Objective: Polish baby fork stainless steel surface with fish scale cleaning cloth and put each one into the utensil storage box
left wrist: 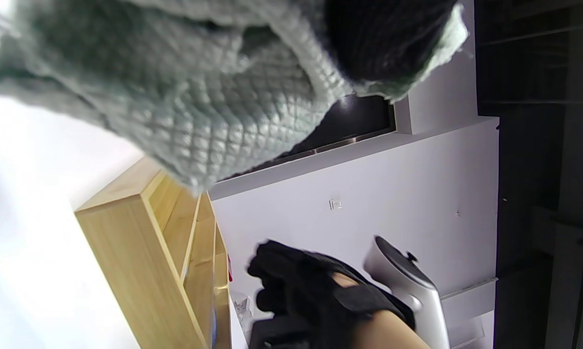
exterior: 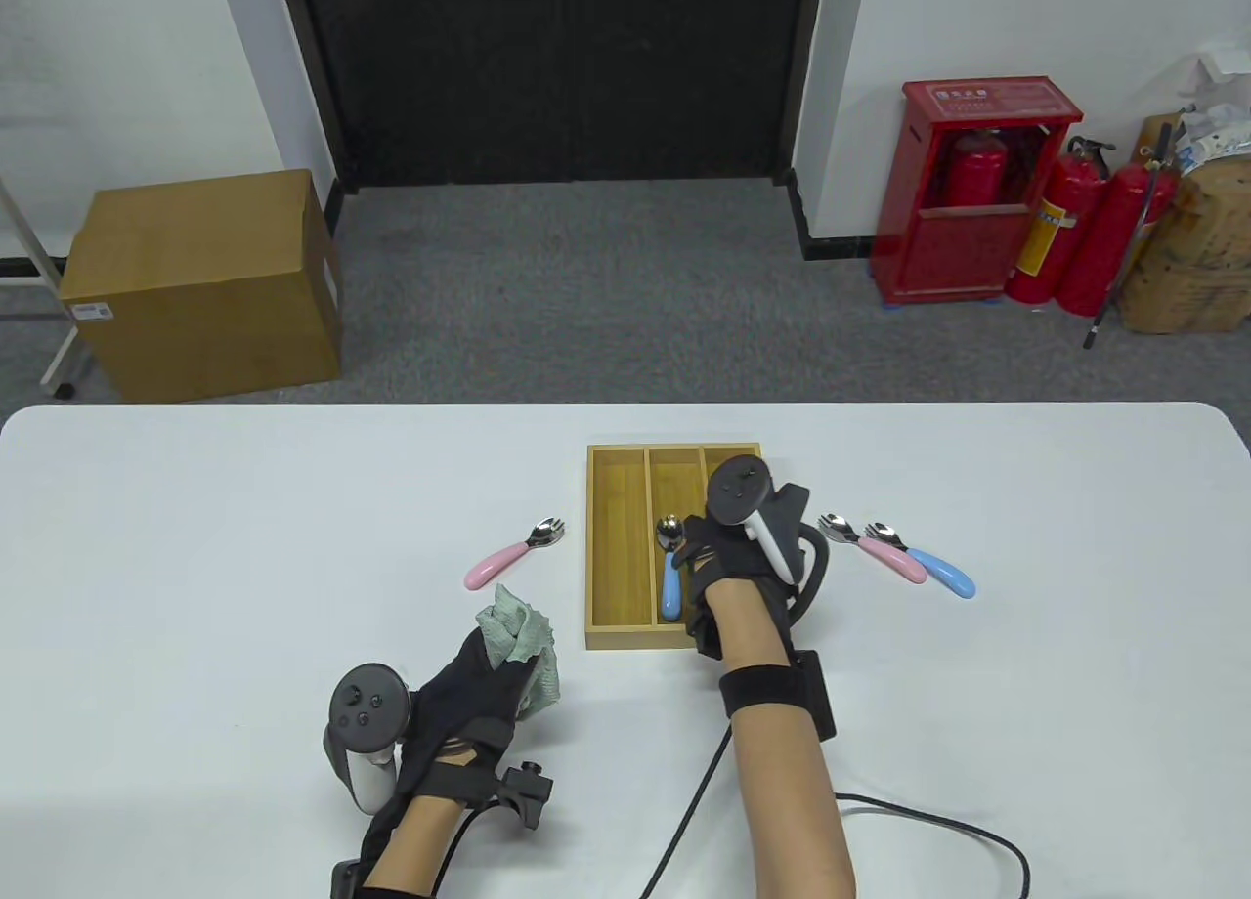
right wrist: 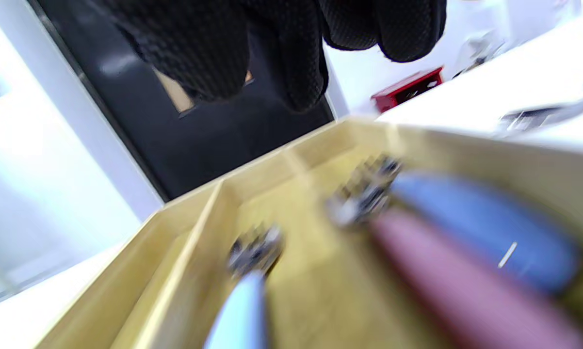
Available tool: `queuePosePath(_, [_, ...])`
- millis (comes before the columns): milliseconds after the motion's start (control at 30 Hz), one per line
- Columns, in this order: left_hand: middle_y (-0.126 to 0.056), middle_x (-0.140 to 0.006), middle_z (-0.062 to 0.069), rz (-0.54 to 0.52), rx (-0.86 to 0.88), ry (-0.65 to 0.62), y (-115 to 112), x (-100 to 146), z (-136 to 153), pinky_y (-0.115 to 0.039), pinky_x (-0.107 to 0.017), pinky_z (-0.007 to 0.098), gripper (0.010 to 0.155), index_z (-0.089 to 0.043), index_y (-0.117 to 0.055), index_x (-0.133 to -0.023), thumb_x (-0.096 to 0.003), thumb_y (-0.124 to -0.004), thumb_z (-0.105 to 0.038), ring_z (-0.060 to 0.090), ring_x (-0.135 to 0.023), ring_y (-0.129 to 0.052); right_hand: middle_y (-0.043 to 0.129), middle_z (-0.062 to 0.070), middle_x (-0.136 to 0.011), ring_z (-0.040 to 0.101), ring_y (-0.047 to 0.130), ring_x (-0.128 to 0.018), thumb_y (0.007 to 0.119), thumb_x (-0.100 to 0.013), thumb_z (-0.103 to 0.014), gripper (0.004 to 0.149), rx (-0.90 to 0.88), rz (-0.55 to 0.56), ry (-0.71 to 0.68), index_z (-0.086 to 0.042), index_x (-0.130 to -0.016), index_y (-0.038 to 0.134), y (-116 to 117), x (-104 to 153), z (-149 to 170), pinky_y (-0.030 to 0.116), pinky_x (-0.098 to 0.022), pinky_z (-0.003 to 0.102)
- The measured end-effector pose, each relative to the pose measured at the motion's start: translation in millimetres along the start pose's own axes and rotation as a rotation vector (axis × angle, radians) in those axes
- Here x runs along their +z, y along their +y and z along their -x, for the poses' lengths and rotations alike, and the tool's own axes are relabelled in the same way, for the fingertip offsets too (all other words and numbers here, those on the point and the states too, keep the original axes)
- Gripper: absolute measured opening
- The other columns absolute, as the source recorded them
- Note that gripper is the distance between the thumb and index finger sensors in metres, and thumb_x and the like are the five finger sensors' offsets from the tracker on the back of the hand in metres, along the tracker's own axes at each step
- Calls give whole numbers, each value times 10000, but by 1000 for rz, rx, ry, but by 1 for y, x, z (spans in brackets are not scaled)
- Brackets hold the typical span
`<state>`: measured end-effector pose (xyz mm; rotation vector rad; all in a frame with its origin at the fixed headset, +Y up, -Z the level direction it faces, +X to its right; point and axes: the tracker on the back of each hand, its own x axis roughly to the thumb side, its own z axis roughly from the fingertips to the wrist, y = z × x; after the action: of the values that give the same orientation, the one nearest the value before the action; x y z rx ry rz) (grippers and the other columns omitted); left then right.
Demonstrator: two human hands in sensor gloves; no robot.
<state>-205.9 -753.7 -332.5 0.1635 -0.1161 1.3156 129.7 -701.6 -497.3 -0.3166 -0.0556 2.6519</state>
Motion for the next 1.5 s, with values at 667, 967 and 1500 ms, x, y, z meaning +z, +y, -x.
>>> queuePosePath(667, [-996,-714,21,-11,18,-6,9,4,-1,-762,-575,529,486,-185,-781,-920,-516,-807,-453,236,-579,-1041,108,-46,-1154,355,103,-1059,689,-502,-299,581,-250,30,653,-393,-1034,473,-14,-24,225,166,-718,648])
queuePosePath(967, [-999,-709,25,-26,17,9,13,6,3,-762,-571,532,485,-180,-784,-917,-514,-809,-449,240,-574,-1042,126,2,-1152,344,105,-1063,775,-477,-246,534,-225,-13,671,-251,-966,560,-11,-29,227,124,-730,639])
queuePosePath(1500, [-990,-768,6,81,384,99,9,0,22,-749,-612,517,516,-205,-758,-951,-538,-758,-514,233,-644,-1038,796,283,-873,511,864,-690,801,-416,-294,456,-548,211,-40,-118,-833,747,-36,10,133,668,-498,683])
